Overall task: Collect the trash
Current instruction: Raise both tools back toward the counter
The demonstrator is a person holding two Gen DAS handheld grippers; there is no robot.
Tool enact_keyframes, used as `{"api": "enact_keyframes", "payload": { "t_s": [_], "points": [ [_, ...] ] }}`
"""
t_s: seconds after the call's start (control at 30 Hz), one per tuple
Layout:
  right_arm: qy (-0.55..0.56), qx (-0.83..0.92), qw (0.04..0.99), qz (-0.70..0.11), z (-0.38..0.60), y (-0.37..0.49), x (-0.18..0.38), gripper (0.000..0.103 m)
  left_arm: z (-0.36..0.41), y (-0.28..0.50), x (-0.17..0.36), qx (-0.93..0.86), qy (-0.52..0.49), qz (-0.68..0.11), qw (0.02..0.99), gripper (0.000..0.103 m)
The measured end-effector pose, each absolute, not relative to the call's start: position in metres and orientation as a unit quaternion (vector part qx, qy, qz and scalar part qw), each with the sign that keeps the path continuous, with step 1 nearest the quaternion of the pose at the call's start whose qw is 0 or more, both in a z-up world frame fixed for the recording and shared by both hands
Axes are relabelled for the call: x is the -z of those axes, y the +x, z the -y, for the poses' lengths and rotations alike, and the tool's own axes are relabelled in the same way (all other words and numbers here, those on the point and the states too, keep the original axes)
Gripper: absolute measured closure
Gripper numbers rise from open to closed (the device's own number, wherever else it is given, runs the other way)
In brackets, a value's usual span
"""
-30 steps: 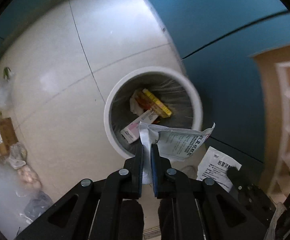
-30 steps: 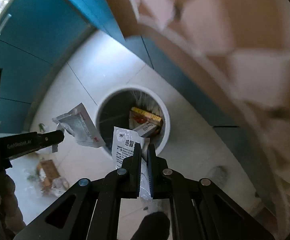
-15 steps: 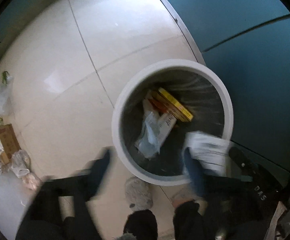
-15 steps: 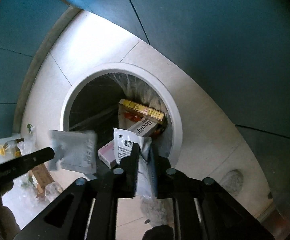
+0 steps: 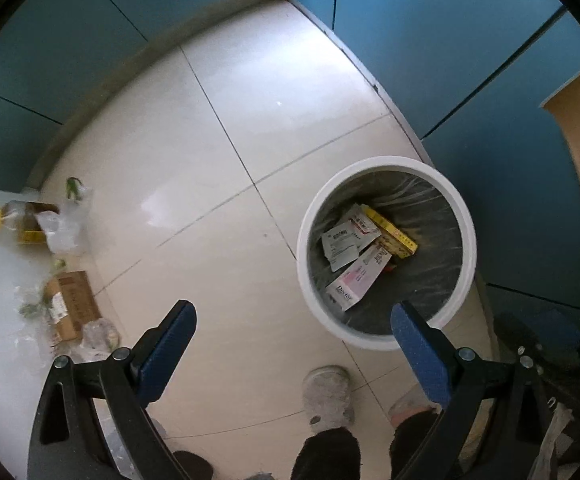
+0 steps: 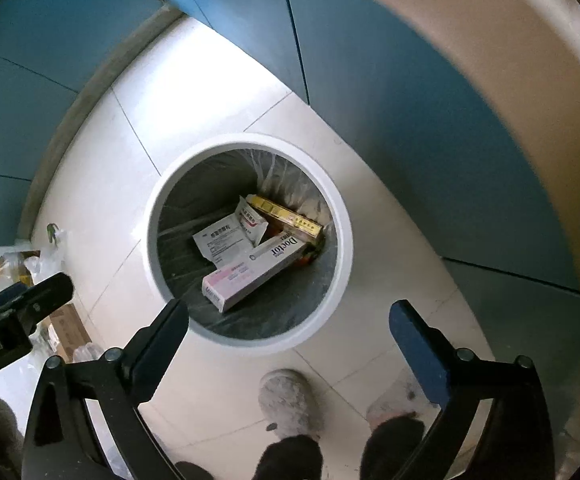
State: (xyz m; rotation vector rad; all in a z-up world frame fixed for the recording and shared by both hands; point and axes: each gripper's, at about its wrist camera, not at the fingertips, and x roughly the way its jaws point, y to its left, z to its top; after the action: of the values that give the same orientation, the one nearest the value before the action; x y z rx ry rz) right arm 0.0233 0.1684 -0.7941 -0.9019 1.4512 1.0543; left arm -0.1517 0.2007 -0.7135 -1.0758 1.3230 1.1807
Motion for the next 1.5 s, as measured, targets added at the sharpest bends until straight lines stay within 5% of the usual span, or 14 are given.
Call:
{"api": "enact_keyframes", "payload": {
  "t_s": [1.17, 1.5],
  "points": [
    [-0.329, -0.534, 0.579, -0.521, -0.047, 0.029, 0.315, 0.000, -0.065, -0.144, 0.328, -0.537, -0.380, -0.489, 0.573, 0.003],
    [-0.250, -0.527, 0.589, -0.559, -0.027, 0.076, 0.259, 0.000, -0.079, -0.085, 0.269, -0.519, -0.338, -0.470, 0.628, 0.003]
  ]
}}
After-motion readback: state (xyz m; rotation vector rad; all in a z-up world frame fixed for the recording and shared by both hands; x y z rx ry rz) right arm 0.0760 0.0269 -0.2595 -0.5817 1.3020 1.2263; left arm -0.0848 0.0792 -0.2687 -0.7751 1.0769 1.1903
